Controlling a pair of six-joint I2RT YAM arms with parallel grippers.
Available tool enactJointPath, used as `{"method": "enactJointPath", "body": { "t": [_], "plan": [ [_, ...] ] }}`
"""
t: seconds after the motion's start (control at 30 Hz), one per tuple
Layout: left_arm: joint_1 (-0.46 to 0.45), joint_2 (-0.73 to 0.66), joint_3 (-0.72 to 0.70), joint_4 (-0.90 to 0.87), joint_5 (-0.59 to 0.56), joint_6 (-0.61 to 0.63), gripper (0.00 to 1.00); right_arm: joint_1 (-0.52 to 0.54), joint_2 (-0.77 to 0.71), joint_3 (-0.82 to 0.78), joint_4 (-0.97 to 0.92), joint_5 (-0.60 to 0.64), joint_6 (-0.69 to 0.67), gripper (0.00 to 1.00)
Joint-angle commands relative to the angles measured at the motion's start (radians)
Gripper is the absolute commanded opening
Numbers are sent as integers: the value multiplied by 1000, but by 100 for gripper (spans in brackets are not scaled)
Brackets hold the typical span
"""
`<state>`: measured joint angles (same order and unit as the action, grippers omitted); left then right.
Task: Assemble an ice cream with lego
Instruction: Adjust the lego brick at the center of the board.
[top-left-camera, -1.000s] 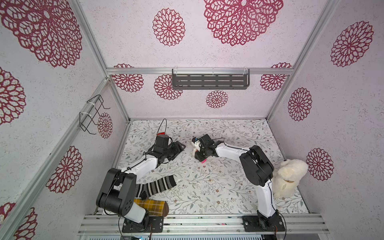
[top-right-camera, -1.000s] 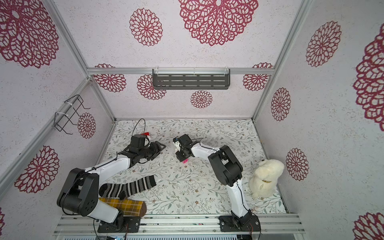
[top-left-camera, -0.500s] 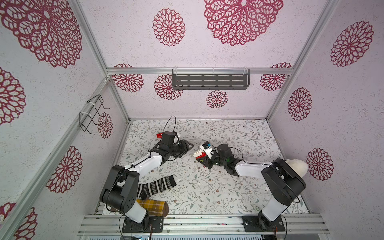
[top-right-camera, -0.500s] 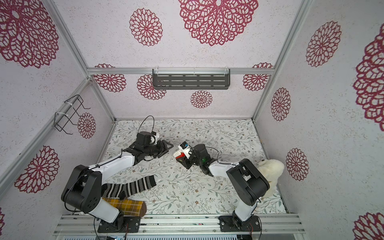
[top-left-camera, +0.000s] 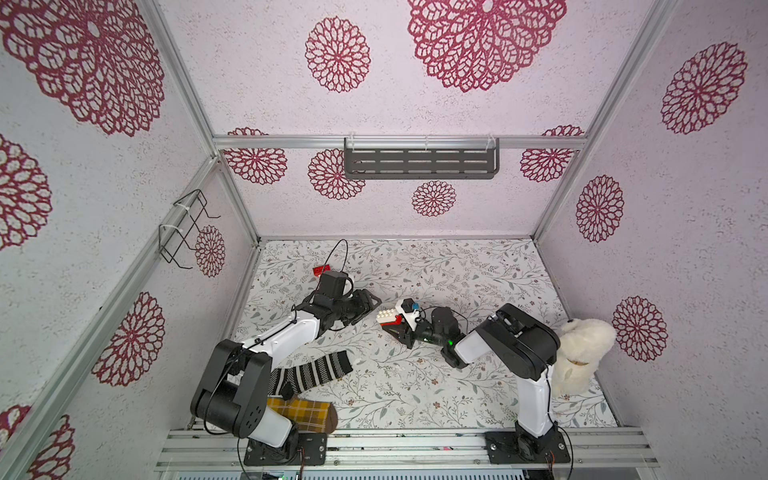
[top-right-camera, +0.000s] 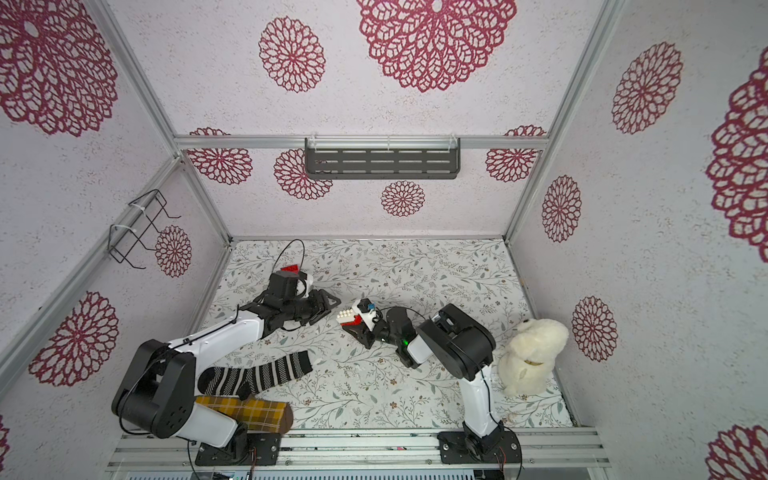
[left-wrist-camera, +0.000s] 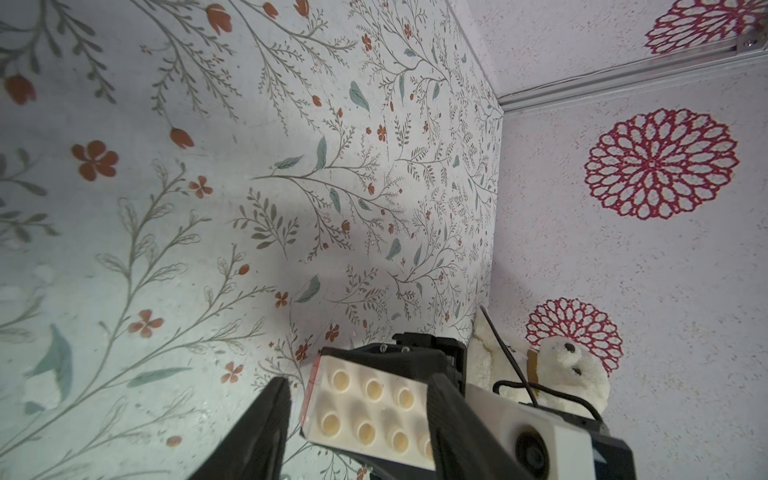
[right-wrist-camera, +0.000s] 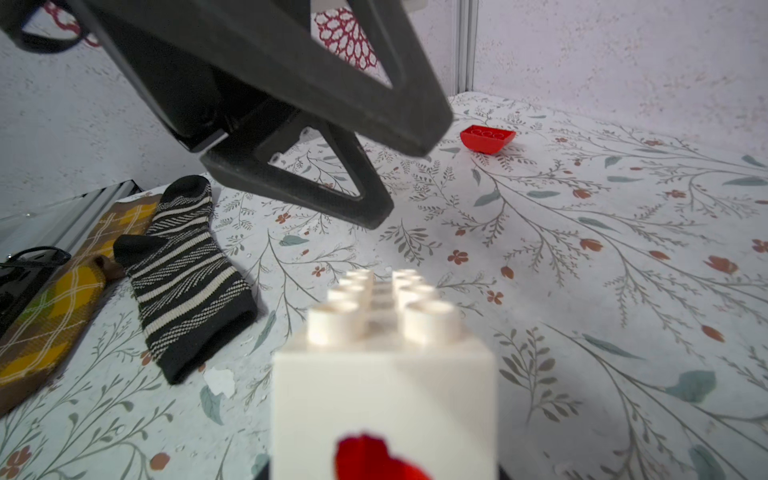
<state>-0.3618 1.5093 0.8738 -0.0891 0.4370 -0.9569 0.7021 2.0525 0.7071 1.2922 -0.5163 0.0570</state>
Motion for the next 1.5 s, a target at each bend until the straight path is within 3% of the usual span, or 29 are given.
{"method": "enactJointPath", "body": {
  "t": [0.0,0.17,0.4,0.77,1.03,1.3,1.47],
  "plan": [
    [18,-49,-4,-36,-41,26,57,15,58,39,254,15,59,3],
    [6,-35,26,-100,-38,62,57,34,110,53,297,34,43,4],
    [-85,28,100,-230,-98,143,57,34,101,49,227,7,29,20],
    [-147,108,132,-248,-83,155,56,29,125,-4,268,24,29,27],
    [-205,168,171,-229,12,177,56,21,167,-42,379,53,43,52],
    [-227,201,216,-256,20,194,57,2,162,-55,394,43,62,53],
    [-241,212,247,-296,-5,213,57,-8,139,-93,424,54,73,68]
  ]
}}
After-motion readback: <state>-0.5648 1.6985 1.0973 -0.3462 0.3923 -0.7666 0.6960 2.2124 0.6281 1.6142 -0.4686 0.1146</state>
